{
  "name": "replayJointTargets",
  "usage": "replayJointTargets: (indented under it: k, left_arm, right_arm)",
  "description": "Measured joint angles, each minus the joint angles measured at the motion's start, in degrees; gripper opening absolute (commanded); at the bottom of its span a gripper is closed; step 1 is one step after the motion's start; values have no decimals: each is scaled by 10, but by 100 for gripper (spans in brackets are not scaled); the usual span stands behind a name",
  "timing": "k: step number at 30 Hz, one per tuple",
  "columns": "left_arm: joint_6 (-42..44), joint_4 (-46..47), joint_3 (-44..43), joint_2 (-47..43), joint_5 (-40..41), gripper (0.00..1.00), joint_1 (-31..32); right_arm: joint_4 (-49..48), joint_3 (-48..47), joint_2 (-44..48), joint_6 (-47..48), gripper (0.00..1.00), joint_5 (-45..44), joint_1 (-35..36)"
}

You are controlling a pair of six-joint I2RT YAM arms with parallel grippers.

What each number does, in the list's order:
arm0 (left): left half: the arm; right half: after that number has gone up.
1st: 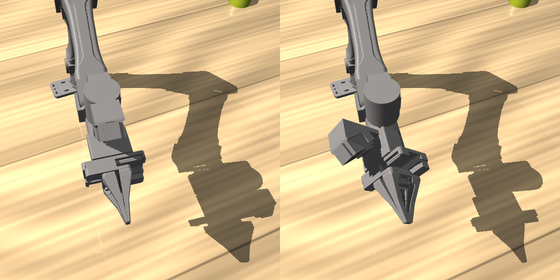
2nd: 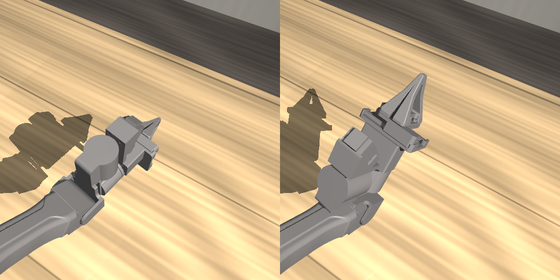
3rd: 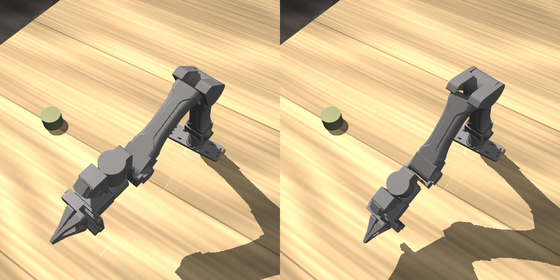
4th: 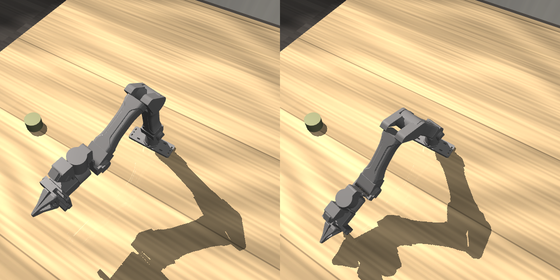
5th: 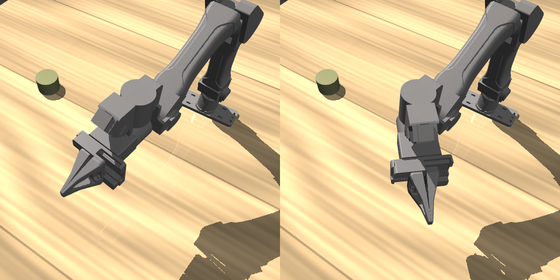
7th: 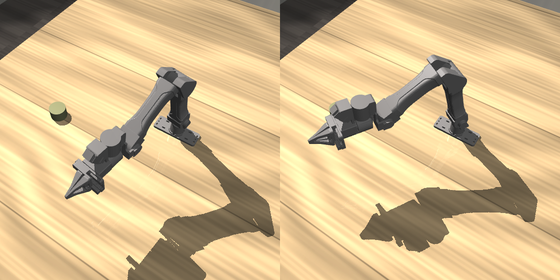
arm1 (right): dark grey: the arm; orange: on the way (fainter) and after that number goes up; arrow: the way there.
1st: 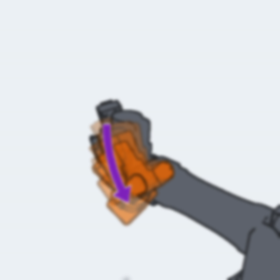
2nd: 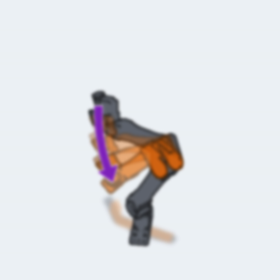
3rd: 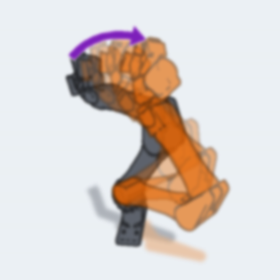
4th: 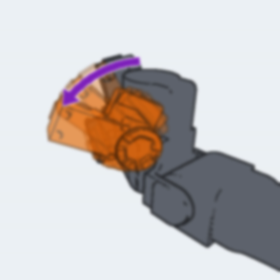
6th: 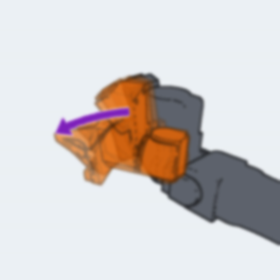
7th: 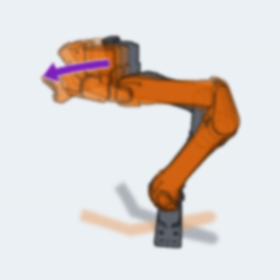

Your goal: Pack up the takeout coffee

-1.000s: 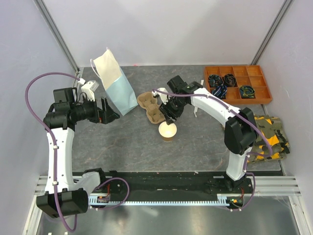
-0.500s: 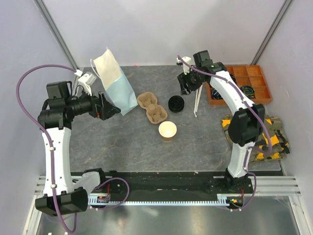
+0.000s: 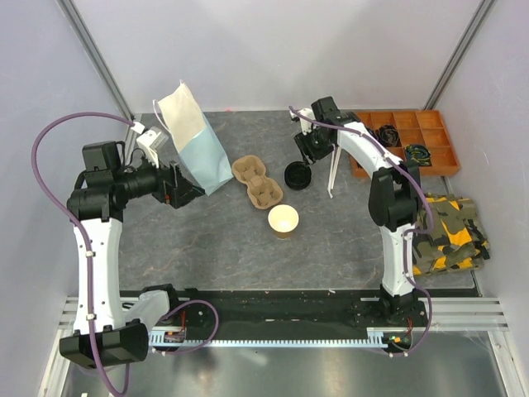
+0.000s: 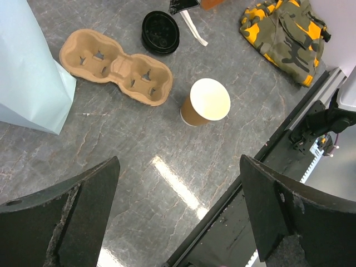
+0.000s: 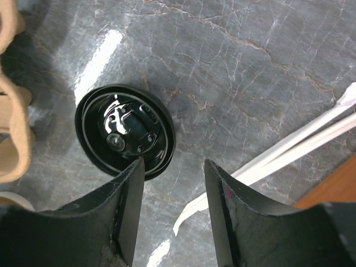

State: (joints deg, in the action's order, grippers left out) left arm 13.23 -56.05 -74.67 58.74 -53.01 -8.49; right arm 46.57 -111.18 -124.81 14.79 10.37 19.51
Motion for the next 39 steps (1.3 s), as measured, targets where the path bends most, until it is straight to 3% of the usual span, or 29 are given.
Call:
replayJointTargets:
  k: [13,19,28,39]
  left_arm:
    - [0,13,10,11,3,95,0]
    - [0,22,10,26,4,95,0]
    - [-1,31,10,42,4,94,0]
    - [3,30,-3,45,5,97,7]
  right_arm:
    - [-23,-3,-41,0,45,-2,0]
    - [-28,-3,-46,0,36,-3,0]
    - [-33,-3,-47,3,0,-2,0]
    - [-29,-3,-36,-1,0,8,-3]
